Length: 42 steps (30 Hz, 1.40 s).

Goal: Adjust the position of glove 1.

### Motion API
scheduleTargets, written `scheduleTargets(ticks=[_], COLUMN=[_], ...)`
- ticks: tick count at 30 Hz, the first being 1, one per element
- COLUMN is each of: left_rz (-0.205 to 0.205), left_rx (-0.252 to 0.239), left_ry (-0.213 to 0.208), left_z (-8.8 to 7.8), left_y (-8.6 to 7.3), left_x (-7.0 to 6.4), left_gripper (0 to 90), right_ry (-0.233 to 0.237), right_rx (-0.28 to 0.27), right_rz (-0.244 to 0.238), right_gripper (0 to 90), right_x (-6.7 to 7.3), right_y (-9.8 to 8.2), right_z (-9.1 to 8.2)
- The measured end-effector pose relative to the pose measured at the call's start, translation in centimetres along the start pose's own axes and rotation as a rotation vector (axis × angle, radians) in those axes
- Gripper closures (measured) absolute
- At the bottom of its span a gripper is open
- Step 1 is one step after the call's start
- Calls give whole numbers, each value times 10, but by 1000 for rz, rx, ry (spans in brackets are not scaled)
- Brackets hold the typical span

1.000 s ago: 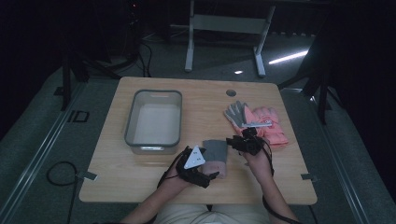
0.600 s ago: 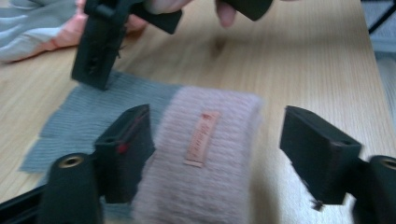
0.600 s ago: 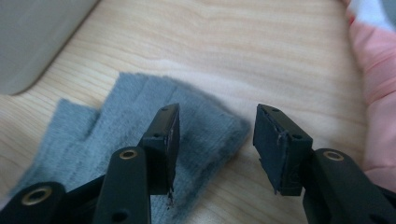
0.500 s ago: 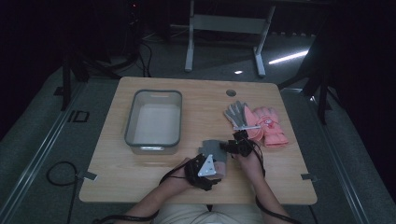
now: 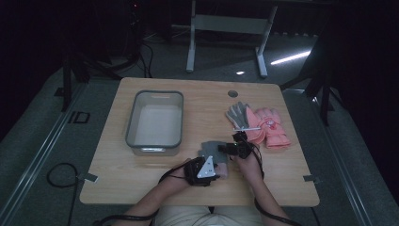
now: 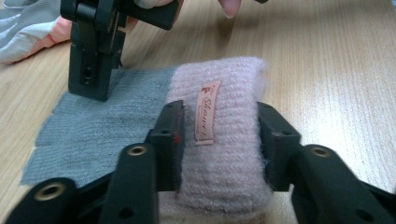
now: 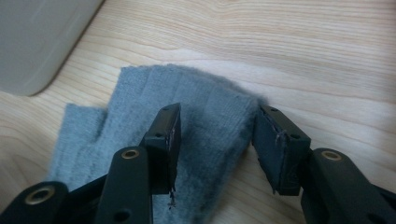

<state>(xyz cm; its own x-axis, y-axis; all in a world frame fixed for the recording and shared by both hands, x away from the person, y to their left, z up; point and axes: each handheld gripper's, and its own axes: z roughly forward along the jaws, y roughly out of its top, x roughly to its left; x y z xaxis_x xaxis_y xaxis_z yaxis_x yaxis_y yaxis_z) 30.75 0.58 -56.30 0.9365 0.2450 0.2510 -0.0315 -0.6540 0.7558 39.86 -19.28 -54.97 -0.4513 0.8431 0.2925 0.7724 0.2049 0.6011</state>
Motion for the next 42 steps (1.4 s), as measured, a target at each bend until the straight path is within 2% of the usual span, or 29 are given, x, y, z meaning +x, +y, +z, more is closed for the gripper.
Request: scheduleTargets(ticks=[4, 8, 12, 13, 16, 20, 26, 30, 36, 42], left_rz=[-28, -33, -38, -42, -54, -66, -71, -31, 6, 33], left_rx=[-16, -20, -10, -8, -7, 4, -14, -1, 10, 29], left_ry=[-26, -41, -52, -49, -50, -64, -87, -78, -76, -79], left_z=[-1, -1, -1, -1, -3, -9, -26, -37, -57, -73], left_y=[-3, -4, -3, -2, -1, 3, 15, 25, 39, 49], left_x=[5, 7, 9, 9, 10, 15, 28, 34, 48, 65], left_gripper=[665, 689, 702, 705, 718, 734, 735, 736, 735, 735], right_ry=[37, 126, 146, 147, 128, 129, 137, 151, 175, 176], right_rx=[6, 25, 34, 40, 45, 24, -18, -47, -87, -115], right_rz=[25, 70, 68, 60, 12, 10, -9, -25, -31, -54], right_gripper=[534, 572, 629, 681, 721, 733, 735, 736, 736, 737], right_x=[0, -1, 4, 6, 13, 13, 20, 26, 32, 42], right_y=[2, 3, 6, 7, 9, 12, 21, 30, 45, 63], right_z=[2, 6, 11, 12, 11, 3, -13, -24, -36, -42])
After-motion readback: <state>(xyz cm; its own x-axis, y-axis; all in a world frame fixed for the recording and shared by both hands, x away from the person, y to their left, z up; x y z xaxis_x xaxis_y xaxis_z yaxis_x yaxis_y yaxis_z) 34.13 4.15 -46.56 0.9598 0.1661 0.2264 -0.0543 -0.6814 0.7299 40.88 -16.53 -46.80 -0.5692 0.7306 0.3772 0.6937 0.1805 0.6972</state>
